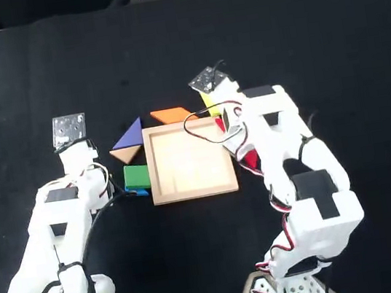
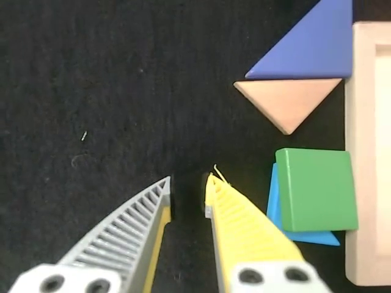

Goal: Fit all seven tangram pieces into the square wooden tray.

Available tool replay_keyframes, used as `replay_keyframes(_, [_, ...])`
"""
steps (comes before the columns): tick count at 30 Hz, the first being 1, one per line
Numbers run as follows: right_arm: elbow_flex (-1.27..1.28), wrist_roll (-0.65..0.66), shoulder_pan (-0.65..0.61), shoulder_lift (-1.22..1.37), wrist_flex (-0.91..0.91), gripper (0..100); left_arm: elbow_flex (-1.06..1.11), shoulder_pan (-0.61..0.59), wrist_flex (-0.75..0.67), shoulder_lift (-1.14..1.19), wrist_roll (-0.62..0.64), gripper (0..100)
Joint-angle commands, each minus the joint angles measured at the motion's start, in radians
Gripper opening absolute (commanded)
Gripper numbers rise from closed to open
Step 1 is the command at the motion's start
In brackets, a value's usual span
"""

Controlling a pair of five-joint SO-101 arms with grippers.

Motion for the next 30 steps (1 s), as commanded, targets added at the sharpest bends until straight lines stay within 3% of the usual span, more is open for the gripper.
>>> replay_keyframes(1, [-0.051,0.009,0.018,-0.002,0.012,29.6,-0.035,-0.012,-0.02,-0.017,0.008,11])
replay_keyframes(11, [-0.053,0.009,0.028,0.031,0.038,28.7,-0.035,-0.012,-0.018,-0.017,0.008,11])
replay_keyframes(21, [-0.168,0.124,0.026,0.143,0.13,4.8,-0.035,-0.012,-0.021,-0.017,0.005,10])
replay_keyframes(30, [-0.182,0.124,0.038,0.084,0.135,1.2,-0.035,-0.012,-0.021,-0.015,0.003,10])
